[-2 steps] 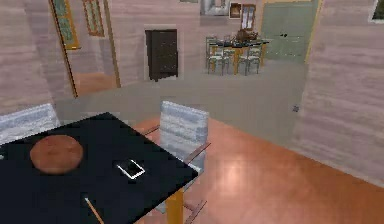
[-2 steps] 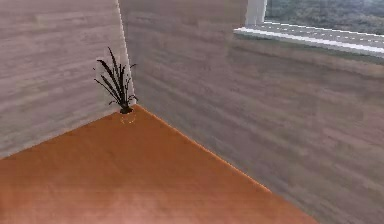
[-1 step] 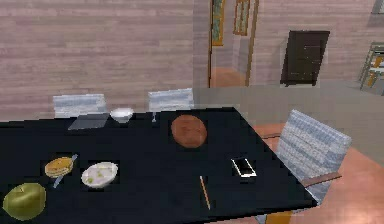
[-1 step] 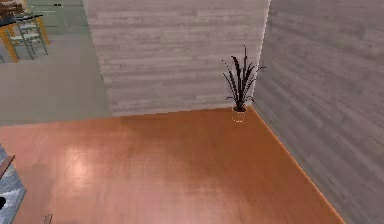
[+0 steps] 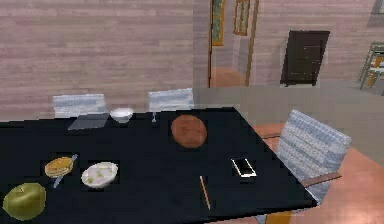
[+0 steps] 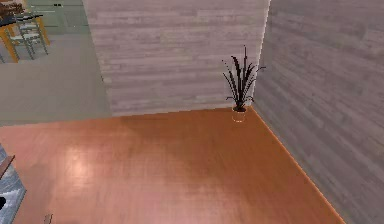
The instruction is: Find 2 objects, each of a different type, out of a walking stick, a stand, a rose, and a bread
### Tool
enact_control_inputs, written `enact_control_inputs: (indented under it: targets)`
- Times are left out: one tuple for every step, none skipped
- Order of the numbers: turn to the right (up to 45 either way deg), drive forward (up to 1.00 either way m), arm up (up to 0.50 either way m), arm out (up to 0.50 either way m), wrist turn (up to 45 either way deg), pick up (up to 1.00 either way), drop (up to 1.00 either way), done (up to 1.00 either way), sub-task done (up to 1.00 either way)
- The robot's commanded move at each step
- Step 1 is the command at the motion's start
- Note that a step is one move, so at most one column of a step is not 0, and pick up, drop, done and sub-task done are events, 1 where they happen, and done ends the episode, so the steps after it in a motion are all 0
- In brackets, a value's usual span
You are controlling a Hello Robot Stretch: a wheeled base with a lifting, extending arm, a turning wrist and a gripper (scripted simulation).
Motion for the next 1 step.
enact_control_inputs:
  targets:
    - [45.0,0.00,0.00,0.00,0.0,0.00,0.00,0.00,0.00]
